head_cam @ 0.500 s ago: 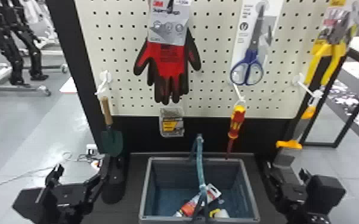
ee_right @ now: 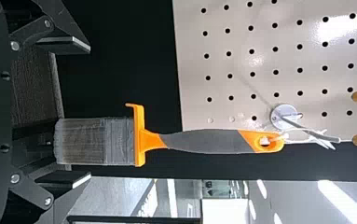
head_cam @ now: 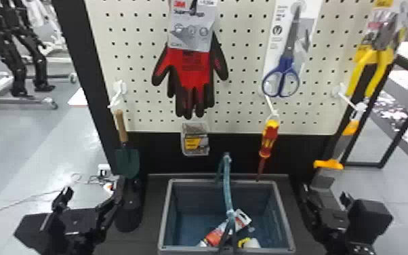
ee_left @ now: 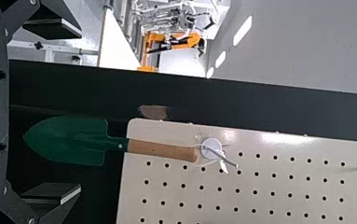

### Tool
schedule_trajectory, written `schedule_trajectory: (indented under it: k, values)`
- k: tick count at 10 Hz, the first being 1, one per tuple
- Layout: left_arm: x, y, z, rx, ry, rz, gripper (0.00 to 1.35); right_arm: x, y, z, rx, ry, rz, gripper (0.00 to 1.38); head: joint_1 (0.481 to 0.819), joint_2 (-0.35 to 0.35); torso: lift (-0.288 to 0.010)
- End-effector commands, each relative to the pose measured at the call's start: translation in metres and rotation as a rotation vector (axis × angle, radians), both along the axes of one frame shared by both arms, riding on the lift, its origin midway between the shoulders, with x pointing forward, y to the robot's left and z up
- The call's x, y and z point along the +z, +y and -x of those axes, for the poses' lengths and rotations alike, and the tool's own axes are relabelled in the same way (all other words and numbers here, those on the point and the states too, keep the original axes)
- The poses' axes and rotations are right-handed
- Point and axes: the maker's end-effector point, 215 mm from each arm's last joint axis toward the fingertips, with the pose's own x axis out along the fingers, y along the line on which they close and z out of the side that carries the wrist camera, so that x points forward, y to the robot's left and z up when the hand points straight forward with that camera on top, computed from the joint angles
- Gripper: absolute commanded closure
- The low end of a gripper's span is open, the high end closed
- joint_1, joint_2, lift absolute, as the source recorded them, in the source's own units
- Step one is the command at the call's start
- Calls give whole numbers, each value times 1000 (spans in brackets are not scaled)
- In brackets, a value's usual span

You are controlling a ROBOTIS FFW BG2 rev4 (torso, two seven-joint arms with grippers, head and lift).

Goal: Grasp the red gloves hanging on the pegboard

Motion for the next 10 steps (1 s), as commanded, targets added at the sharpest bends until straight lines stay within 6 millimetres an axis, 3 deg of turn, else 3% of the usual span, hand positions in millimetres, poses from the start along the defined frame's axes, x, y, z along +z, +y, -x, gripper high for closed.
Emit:
schedule_trajectory:
  k: [1,6,10]
  values:
    - [3,-2,0,-4,-7,14,144,0,0,0,0,0,0,321,549,0,-100]
    - [82,-15,-26,-69,2,26,151,-1,0,1,0,1,-3,321,549,0,-100]
    - [158,-19,-59,-284,-10,51,151,-1,0,0,-1,1,-6,321,549,0,-100]
